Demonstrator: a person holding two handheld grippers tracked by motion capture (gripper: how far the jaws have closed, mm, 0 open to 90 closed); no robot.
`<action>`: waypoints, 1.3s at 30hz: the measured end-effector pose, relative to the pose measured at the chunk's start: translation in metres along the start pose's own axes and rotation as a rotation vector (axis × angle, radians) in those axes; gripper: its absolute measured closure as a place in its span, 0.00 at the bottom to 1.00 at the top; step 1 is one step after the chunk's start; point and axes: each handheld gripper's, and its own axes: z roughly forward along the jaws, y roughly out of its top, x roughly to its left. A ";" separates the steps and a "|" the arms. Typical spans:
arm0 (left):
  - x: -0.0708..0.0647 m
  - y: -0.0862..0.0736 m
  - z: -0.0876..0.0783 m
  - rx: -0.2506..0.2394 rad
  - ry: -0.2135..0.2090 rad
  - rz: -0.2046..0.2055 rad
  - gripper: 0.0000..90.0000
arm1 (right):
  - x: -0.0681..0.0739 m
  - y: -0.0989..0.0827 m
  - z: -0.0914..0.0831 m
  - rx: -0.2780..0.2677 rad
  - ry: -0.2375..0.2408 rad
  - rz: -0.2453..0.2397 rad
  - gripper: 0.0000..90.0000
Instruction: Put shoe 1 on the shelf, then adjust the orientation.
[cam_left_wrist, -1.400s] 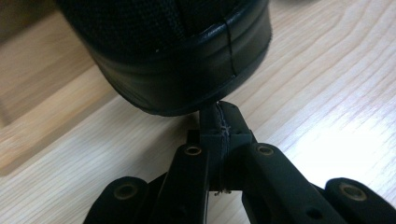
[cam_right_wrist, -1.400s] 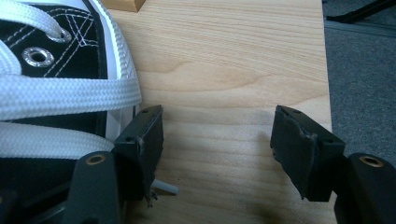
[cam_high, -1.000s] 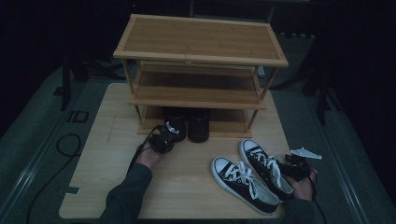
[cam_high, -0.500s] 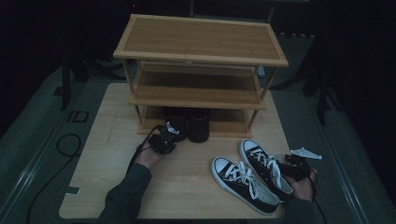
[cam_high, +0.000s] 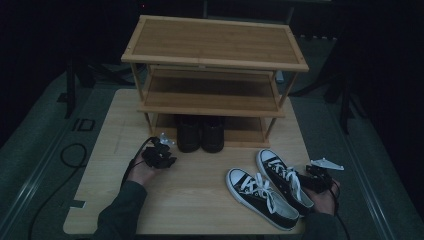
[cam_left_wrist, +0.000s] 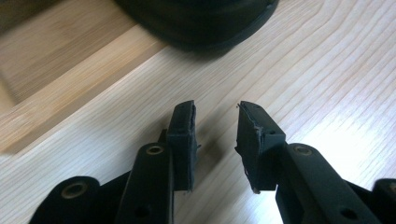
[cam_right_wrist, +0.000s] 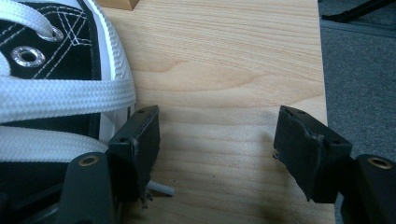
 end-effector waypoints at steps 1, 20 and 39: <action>0.002 -0.003 -0.002 -0.009 0.004 -0.009 0.74 | 0.000 0.000 0.000 0.000 -0.001 -0.002 0.34; 0.016 -0.026 -0.005 -0.001 0.039 -0.044 0.70 | 0.001 0.001 0.001 0.001 0.002 -0.026 0.37; 0.022 -0.035 -0.008 0.000 0.046 -0.073 0.70 | -0.001 0.005 -0.002 0.052 0.031 -0.056 0.41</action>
